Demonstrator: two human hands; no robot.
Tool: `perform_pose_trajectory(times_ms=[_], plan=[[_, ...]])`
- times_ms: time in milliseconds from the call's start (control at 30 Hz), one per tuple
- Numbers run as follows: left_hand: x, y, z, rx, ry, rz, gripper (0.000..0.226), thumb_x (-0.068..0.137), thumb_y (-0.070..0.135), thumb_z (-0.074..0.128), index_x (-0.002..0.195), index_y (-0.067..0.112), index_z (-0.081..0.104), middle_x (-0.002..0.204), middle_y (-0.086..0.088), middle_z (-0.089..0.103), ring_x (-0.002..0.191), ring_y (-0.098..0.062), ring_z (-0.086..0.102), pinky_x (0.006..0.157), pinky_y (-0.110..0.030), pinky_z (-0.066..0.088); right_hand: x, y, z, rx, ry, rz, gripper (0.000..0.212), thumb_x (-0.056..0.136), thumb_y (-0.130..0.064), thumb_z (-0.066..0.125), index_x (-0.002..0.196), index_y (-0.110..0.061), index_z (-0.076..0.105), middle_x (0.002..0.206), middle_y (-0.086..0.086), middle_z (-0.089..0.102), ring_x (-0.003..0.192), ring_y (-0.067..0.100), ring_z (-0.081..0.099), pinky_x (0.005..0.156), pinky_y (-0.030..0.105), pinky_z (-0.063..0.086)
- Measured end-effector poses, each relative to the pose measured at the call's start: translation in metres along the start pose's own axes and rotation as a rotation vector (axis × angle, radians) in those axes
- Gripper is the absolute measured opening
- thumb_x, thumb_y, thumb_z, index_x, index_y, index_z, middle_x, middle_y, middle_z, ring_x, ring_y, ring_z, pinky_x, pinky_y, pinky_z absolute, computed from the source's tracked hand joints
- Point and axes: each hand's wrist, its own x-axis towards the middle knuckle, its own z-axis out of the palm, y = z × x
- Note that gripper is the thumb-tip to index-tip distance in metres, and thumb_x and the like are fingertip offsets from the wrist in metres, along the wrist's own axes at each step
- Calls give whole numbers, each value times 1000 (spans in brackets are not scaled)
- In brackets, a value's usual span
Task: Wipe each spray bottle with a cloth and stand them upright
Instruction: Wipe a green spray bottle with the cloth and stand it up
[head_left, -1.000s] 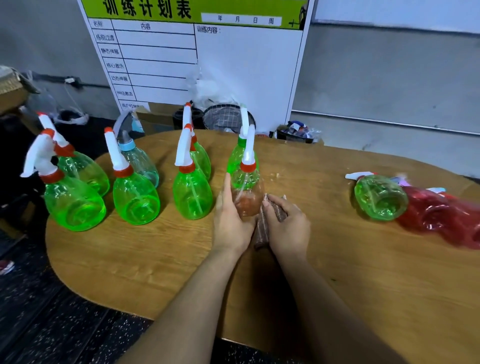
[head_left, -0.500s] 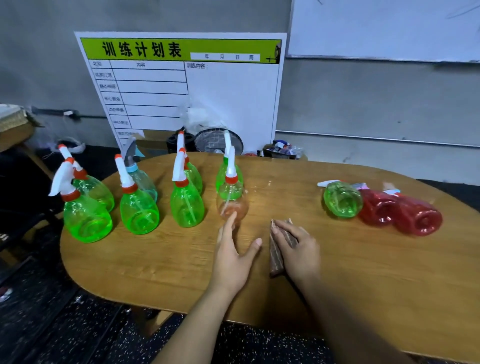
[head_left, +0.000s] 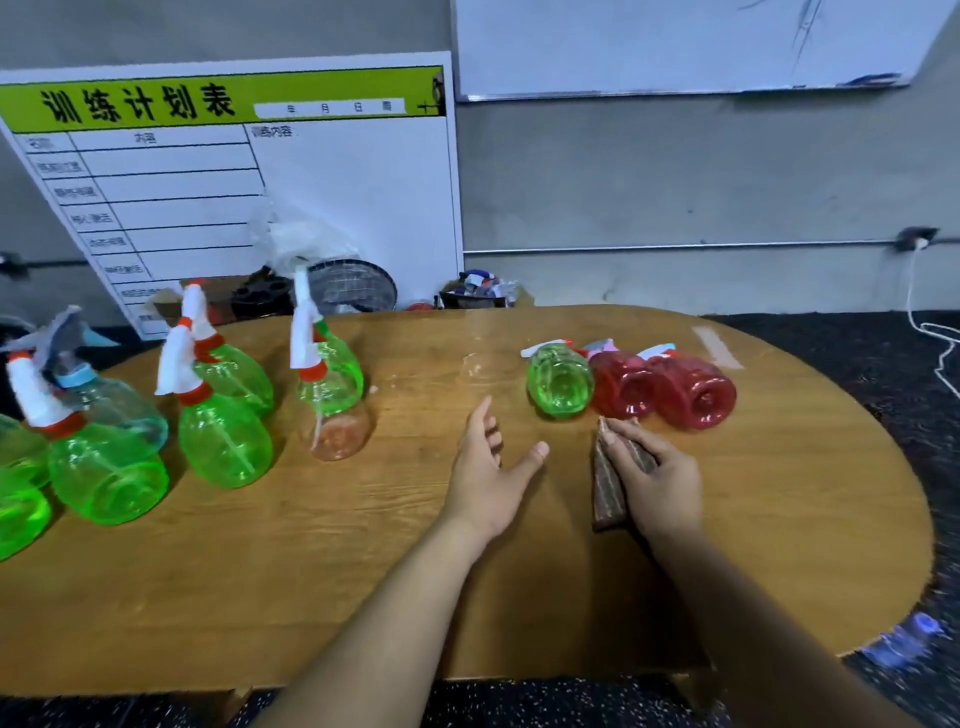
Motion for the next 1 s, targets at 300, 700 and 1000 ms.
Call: perform_pose_trajectory(times_ms=[300, 700, 1000], plan=[[67, 19, 37, 327, -7, 119, 107, 80, 30, 92, 164, 39, 26, 163, -6, 28, 151, -22, 33, 120, -25, 23, 21, 10, -4, 58, -29, -42, 23, 92, -22, 79, 110, -35, 79, 109, -13, 76, 106, -5, 68, 96, 14, 49], [92, 15, 65, 527, 113, 230, 99, 74, 29, 93, 156, 38, 38, 151, -7, 45, 134, -29, 55, 110, -38, 48, 27, 12, -4, 96, -18, -6, 22, 91, -28, 79, 114, -31, 81, 107, -15, 76, 101, -1, 71, 85, 18, 55], [43, 12, 22, 390, 205, 287, 96, 69, 33, 92, 152, 39, 44, 144, 8, 58, 131, -12, 53, 104, -22, 37, 20, 0, -7, 25, -4, -7, 23, 92, -26, 79, 112, -36, 79, 111, -14, 76, 108, -3, 69, 96, 24, 54]])
